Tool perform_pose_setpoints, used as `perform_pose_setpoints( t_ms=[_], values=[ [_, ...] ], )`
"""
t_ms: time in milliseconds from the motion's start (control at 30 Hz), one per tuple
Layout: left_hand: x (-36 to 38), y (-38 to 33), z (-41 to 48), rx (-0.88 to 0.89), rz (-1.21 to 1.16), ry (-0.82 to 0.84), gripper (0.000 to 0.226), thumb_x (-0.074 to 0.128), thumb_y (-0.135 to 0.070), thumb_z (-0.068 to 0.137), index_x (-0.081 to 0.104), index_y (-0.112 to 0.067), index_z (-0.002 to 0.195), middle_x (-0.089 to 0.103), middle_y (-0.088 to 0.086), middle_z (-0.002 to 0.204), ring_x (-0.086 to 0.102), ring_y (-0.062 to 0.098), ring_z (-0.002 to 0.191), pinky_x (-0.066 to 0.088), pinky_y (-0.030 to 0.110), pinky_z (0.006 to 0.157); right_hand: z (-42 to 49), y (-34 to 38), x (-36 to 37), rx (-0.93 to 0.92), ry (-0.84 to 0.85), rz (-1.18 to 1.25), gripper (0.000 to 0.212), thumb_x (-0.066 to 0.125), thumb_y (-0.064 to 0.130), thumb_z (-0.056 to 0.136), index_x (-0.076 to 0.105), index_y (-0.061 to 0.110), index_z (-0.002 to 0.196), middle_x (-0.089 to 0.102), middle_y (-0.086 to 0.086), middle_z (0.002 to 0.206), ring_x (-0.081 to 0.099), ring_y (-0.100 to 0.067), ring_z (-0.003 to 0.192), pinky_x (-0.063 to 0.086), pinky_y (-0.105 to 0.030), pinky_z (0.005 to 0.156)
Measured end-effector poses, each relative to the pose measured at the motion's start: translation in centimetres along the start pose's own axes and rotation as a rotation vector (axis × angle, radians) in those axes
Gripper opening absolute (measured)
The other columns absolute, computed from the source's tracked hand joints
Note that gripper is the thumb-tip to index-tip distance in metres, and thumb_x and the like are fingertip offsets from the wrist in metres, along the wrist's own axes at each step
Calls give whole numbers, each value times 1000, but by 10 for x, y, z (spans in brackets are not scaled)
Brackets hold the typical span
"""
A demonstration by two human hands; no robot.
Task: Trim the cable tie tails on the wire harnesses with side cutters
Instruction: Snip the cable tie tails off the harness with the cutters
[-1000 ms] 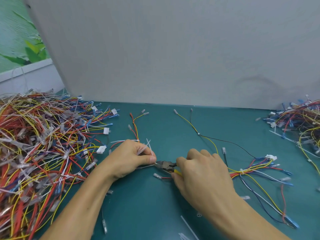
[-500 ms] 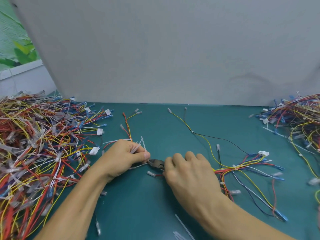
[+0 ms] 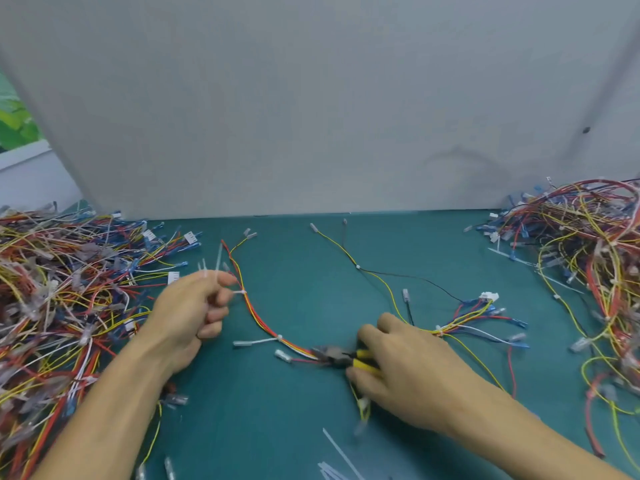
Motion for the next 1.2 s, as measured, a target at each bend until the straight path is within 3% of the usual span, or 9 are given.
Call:
perform_pose_setpoints(
  t_ms=[167,267,333,500,633,833,933,1067,1200],
  values=[
    [-20,-34,-4,188,103,-57,28,49,0,82,42,-20,65,26,-6,47,20,8,37,15,14,40,-35,-44,-8,96,95,-67,35,43,59,83,43,26,94,48,8,97,56,-20,96,42,-34,74],
    [-13,-42,-6,373,866,-67,31,78,-15,74,49,-18,63,44,-1,50,35,18,47,28,28,49,-44,-62,-14,147,107,-66,36,46,62,83,43,26,85,48,10,89,54,-16,90,44,-32,75],
    [4,-34,-10,409,1176,45,23,81,-19,71,61,-29,74,48,-4,51,43,13,51,33,22,51,-44,-64,-17,152,114,-67,38,47,64,82,41,26,80,47,10,84,50,-14,85,43,-31,72],
    [34,-12,-19,402,1070,289,32,83,-20,71,71,-45,88,50,-12,46,46,4,48,35,12,49,-39,-65,-17,155,174,-70,42,49,66,80,48,24,85,52,8,81,53,-17,85,47,-33,75],
    [40,-9,-21,426,927,332,23,78,-12,77,78,-33,87,69,-31,74,61,-17,71,43,2,59,-36,-64,-23,150,252,-75,39,52,63,78,46,25,73,52,4,70,54,-19,77,47,-33,69],
    [37,-11,-17,527,943,270,12,71,-19,85,75,-23,74,71,-12,74,65,8,77,48,25,76,-24,-46,-43,89,251,-64,40,51,59,76,56,22,91,54,7,96,53,-17,96,47,-33,81],
    [44,-13,-18,598,933,294,21,72,-13,84,70,-28,68,65,-5,73,59,7,75,42,15,69,-7,-14,-46,39,135,-38,52,50,65,75,57,14,85,56,2,87,54,-21,89,47,-36,75],
    [49,-8,-19,558,858,361,30,63,-7,89,66,-27,67,60,-3,87,56,0,83,36,6,73,15,24,-29,-5,85,-1,42,55,55,76,47,15,72,54,-3,75,53,-30,77,40,-33,59],
    [47,0,-12,479,832,345,26,56,-13,95,66,-18,72,68,2,80,61,13,78,45,24,77,29,45,-15,-39,60,-9,30,50,42,89,43,15,78,47,-6,83,41,-31,78,32,-33,65]
  ],
)
Point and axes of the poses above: each hand's wrist, its own z-axis towards the middle knuckle, its own x-axis out of the palm, y = z × x, the point moved 7 cm from there along z, towards the middle knuckle
